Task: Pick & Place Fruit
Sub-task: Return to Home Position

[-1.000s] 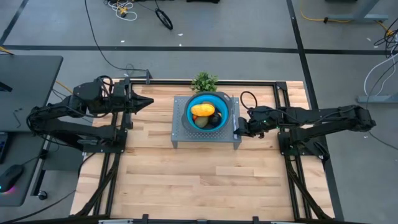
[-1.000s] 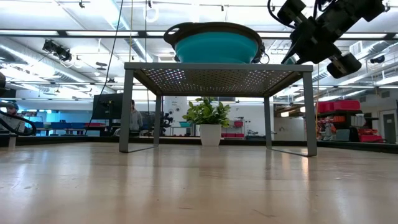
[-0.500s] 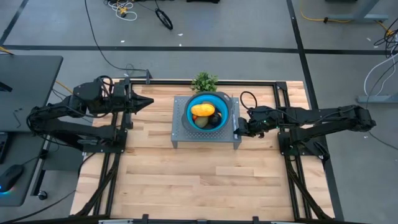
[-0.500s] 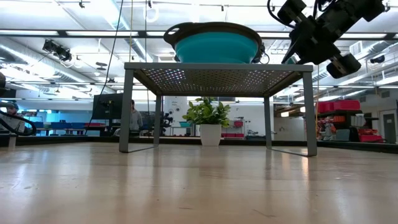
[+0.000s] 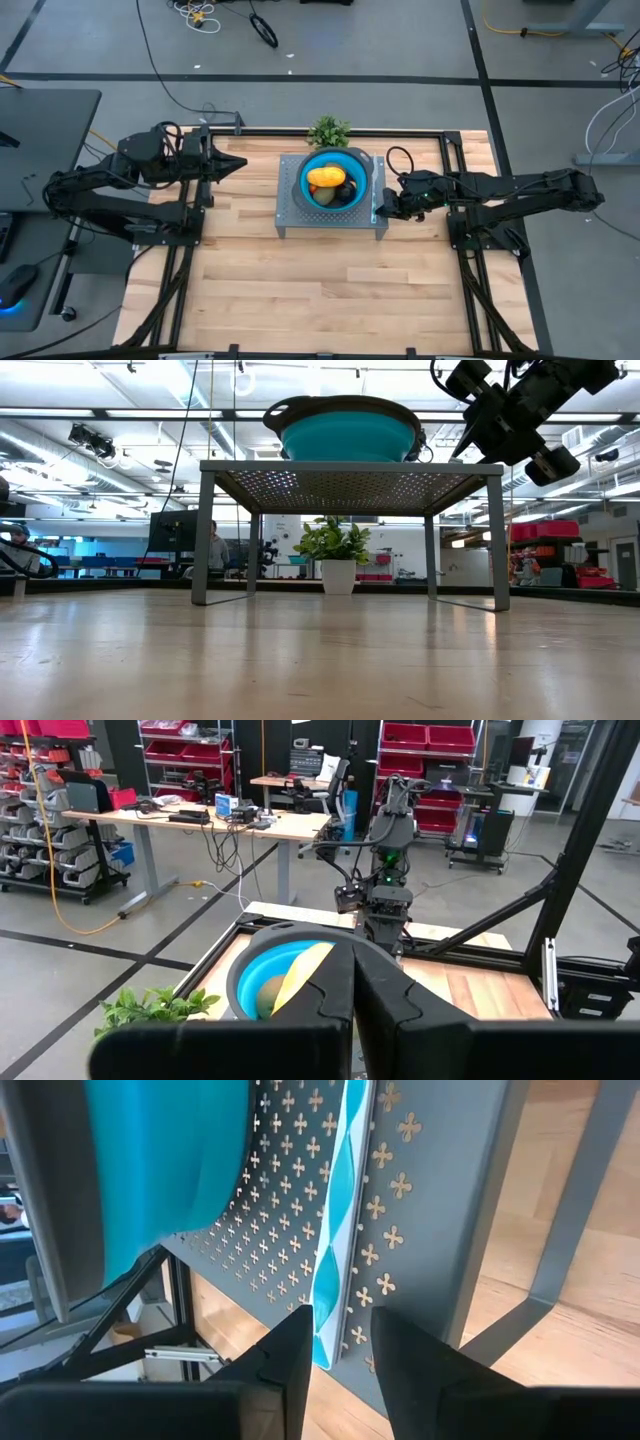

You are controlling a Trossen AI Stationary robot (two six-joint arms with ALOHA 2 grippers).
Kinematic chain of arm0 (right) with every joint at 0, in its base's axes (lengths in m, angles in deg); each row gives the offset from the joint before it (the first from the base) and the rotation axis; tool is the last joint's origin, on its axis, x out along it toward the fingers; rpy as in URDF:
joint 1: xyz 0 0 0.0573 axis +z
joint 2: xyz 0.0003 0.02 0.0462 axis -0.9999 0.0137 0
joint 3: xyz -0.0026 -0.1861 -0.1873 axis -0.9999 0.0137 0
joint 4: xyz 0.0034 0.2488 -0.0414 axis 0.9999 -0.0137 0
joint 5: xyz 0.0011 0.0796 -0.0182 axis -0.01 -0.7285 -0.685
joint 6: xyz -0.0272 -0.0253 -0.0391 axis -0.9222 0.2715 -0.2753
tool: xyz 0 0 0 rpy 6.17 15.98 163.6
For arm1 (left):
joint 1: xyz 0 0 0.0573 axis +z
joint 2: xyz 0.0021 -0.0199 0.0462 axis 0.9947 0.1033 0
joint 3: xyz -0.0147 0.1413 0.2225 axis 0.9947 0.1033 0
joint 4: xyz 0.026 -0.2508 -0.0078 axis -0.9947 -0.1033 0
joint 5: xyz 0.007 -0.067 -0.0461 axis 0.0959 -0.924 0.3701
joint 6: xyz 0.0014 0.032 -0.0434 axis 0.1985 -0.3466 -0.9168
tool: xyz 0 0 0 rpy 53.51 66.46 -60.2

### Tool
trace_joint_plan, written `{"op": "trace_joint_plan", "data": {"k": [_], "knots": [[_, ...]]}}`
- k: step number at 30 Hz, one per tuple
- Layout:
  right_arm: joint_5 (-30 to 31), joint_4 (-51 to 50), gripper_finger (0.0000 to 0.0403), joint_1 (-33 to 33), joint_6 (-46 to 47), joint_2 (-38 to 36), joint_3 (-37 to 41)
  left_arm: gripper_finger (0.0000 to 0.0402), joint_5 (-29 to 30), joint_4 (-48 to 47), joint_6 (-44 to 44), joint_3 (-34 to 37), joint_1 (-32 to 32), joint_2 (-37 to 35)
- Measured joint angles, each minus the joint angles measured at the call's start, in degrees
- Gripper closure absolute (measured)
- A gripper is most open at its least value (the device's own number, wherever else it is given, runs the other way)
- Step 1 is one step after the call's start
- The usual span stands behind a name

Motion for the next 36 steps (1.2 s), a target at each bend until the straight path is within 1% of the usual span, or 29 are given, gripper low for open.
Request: {"op": "trace_joint_plan", "data": {"k": [5, 11, 21, 27, 36], "knots": [[0.00, 0.34, 0.0288, 0.00, -0.17, -0.15, 0.00, 0.0398, 0.00, 0.00, 0.00, 0.00, 0.00, 0.00], [-0.46, 3.78, 0.0292, 0.00, -1.79, -1.16, 0.00, 0.0398, 0.00, -0.01, 0.00, 0.00, 0.01, 0.02], [0.38, 13.58, 0.0331, 0.07, -9.22, -5.22, 0.00, 0.0398, 0.00, 0.00, 0.02, 0.00, 0.00, 0.02], [4.34, 14.04, 0.0345, 0.04, -11.10, -8.26, 0.00, 0.0398, 0.00, 0.00, 0.02, 0.00, 0.00, 0.02], [5.12, 13.87, 0.0348, 0.04, -12.12, -9.29, 0.00, 0.0397, 0.00, 0.00, 0.00, 0.00, 0.00, 0.00]]}}
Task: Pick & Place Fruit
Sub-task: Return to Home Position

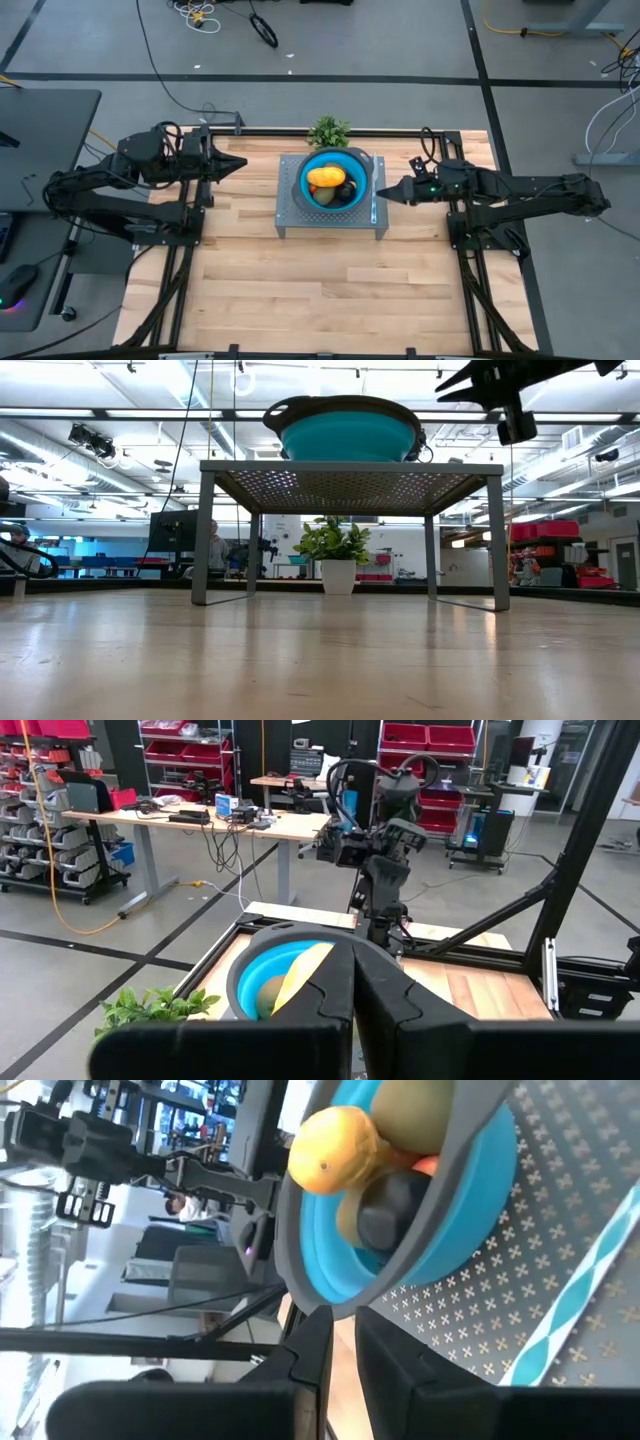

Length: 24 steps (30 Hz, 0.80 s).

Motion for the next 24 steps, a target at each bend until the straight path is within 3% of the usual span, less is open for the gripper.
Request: {"op": "trace_joint_plan", "data": {"k": [12, 24], "knots": [[-1.04, 5.81, 0.0375, 0.15, -24.91, -2.39, 0.01, 0.0397, 0.01, 0.02, 0.00, 0.00, 0.00, 0.00], [-1.08, 7.30, 0.0392, 0.17, -38.67, -3.93, 0.02, 0.0397, 0.02, 0.00, 0.00, 0.00, 0.02, 0.00]]}}
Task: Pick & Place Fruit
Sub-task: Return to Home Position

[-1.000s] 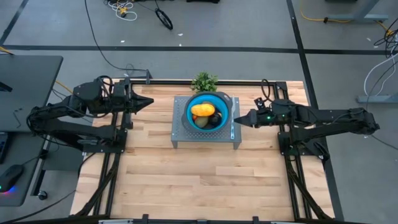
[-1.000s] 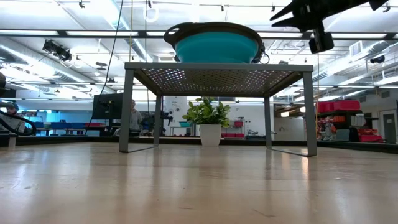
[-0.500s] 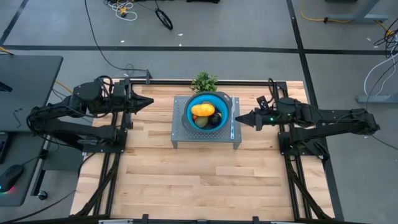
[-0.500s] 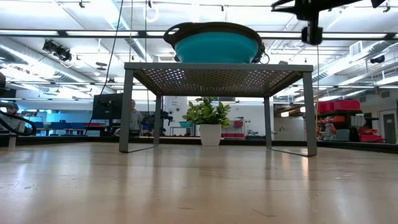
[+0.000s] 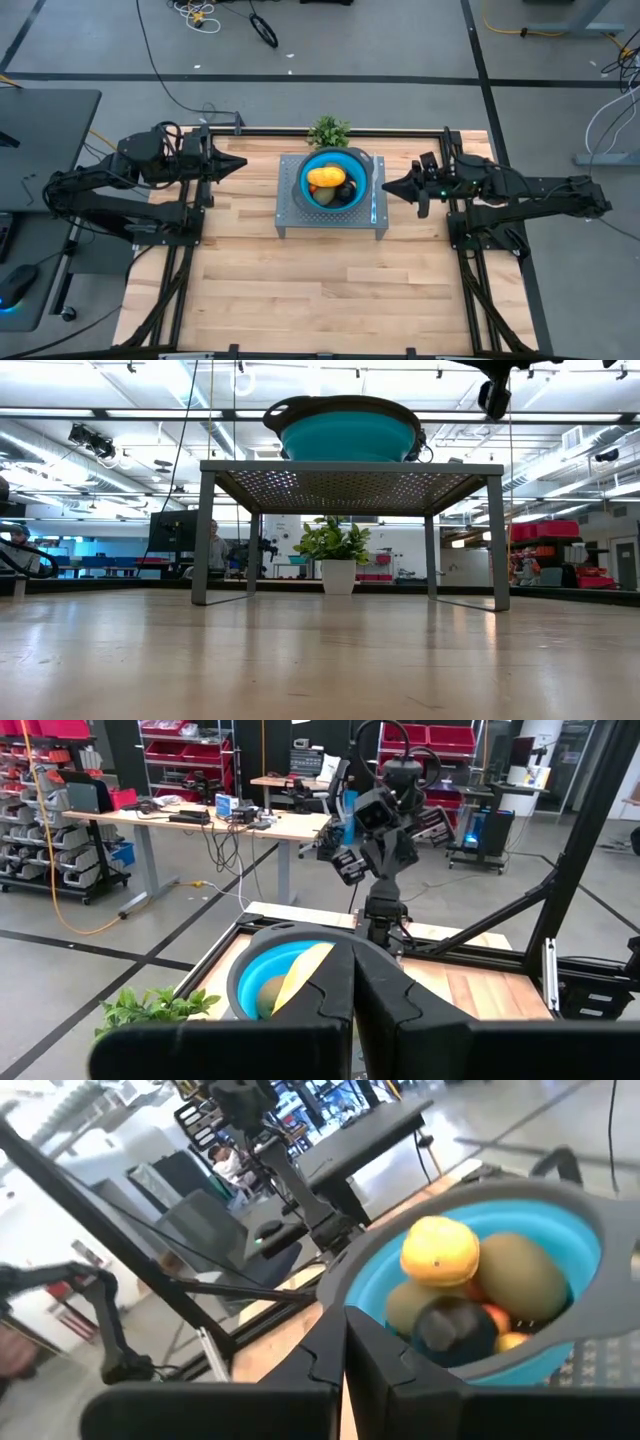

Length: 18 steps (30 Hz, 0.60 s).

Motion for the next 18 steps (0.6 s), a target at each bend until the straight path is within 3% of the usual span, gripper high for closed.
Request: {"op": "trace_joint_plan", "data": {"k": [18], "knots": [[1.92, 0.69, 0.0399, 0.04, -29.42, -9.40, 0.00, 0.0397, 2.75, 0.00, 4.12, 0.00, -0.02, 0.00]]}}
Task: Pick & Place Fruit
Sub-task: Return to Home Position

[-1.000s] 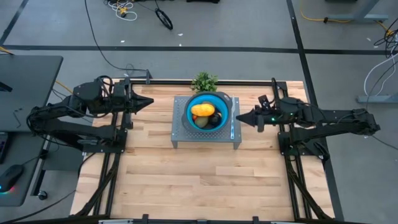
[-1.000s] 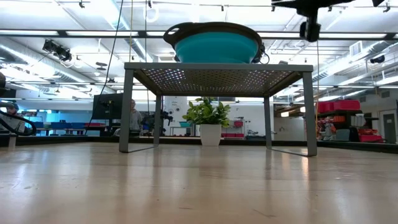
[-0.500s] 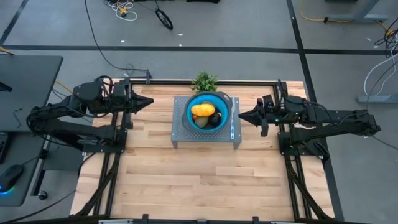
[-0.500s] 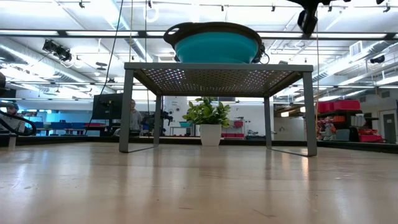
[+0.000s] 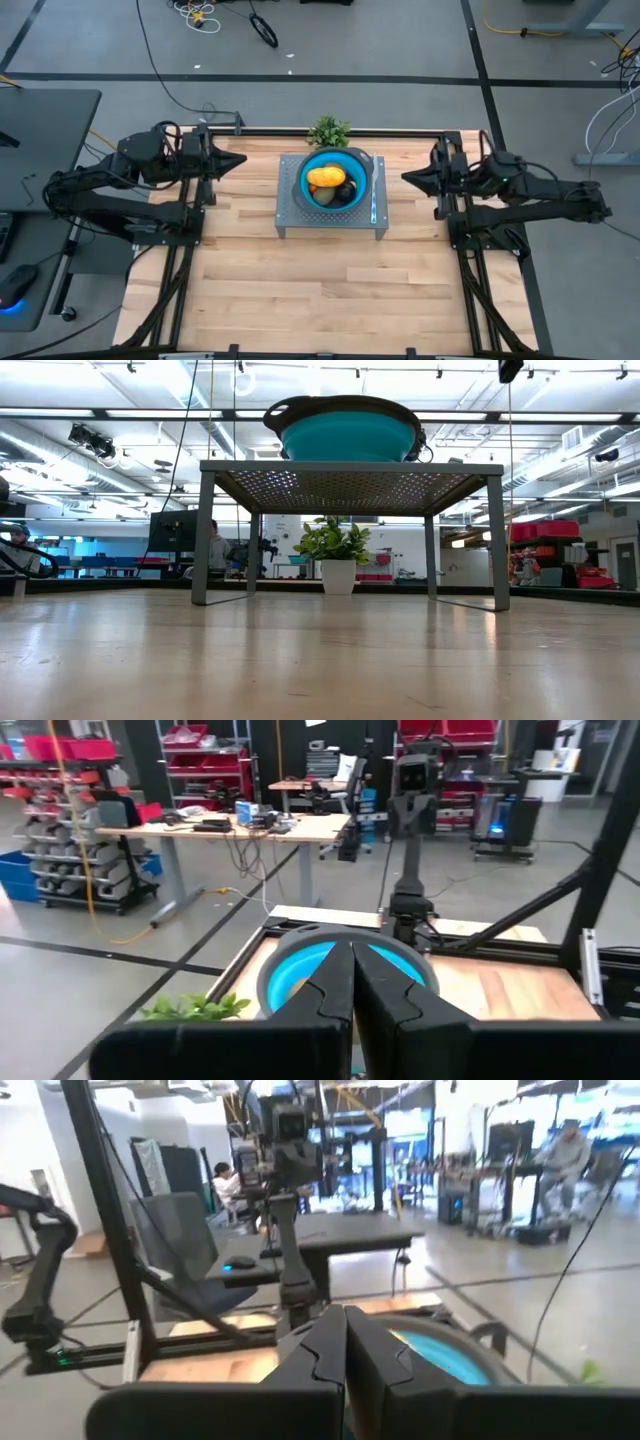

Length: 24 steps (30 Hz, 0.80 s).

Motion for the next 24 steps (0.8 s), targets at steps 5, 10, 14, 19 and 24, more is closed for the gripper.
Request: {"op": "trace_joint_plan", "data": {"k": [5, 10, 14, 19, 24], "knots": [[1.11, -0.68, 0.0399, 0.00, -2.38, -2.71, 0.00, 0.0397, 0.40, 0.00, 0.00, 0.00, 0.01, 0.00], [1.09, -2.48, 0.0399, 0.00, -2.33, -5.97, 0.00, 0.0397, 0.40, 0.04, -0.06, 0.00, 0.01, -0.35], [0.28, -6.22, 0.0399, 0.00, -2.26, -7.74, -0.01, 0.0397, 0.40, -0.05, 0.46, 0.00, 0.01, -1.03], [-1.97, -6.57, 0.0400, 0.00, -2.94, -7.95, 0.00, 0.0397, 0.40, 0.00, 0.36, 0.00, 0.02, -1.83], [-2.04, -9.54, 0.0400, 0.02, -4.22, -7.96, 0.00, 0.0397, 0.40, -0.06, -0.26, 0.00, 0.00, -2.14]]}}
